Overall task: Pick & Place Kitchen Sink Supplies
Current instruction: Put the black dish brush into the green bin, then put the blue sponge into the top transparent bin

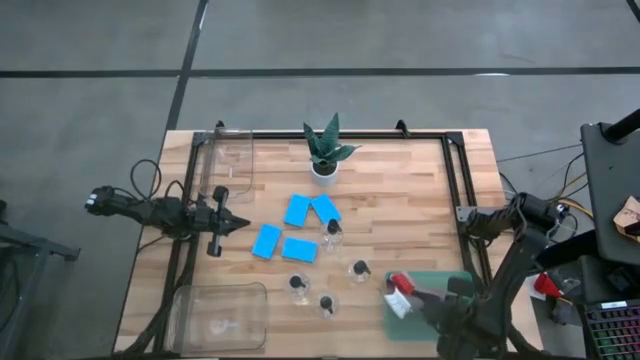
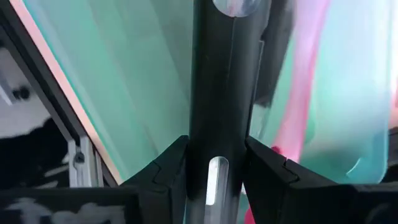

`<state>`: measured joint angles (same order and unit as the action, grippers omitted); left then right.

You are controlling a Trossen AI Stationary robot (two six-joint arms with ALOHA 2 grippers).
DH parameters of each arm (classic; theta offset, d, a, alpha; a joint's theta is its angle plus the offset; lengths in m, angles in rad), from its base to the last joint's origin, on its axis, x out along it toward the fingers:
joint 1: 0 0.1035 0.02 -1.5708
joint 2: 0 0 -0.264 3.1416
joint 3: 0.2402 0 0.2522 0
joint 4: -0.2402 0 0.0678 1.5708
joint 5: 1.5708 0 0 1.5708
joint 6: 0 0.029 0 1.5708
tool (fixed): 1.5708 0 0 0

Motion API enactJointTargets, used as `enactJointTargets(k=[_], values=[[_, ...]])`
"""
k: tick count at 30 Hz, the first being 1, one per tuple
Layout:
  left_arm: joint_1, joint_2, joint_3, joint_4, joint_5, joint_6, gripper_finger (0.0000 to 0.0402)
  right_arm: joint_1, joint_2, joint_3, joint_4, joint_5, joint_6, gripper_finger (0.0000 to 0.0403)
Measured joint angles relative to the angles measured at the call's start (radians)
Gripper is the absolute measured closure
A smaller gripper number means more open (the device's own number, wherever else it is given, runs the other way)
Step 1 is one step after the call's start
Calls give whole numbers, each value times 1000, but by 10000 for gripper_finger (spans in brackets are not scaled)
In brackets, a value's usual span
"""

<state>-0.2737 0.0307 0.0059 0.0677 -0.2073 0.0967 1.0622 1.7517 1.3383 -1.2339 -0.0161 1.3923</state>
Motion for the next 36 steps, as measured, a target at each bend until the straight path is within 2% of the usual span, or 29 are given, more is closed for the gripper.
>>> enactJointTargets(k=[5, 15, 20, 24, 29, 32, 36], values=[[0, 0, 0, -2, 0, 0, 401, 0, 39, 16, 6, -35, -9, 258], [0, 0, 0, -2, 0, 0, 401, -16, 16, 17, -10, -28, 40, 184], [0, 0, 0, -2, 0, 0, 401, -42, -43, 17, -24, 38, 98, 158], [0, 0, 0, -2, 0, 0, 401, -58, -121, 17, -68, 202, 114, 156], [0, 0, 0, -2, 0, 0, 401, -63, -240, 16, -151, 534, 103, 175], [0, 0, 0, -2, 0, 0, 401, -63, -319, 8, -174, 730, 84, 202], [0, 0, 0, -2, 0, 0, 401, -64, -417, -39, -154, 934, 17, 264]])
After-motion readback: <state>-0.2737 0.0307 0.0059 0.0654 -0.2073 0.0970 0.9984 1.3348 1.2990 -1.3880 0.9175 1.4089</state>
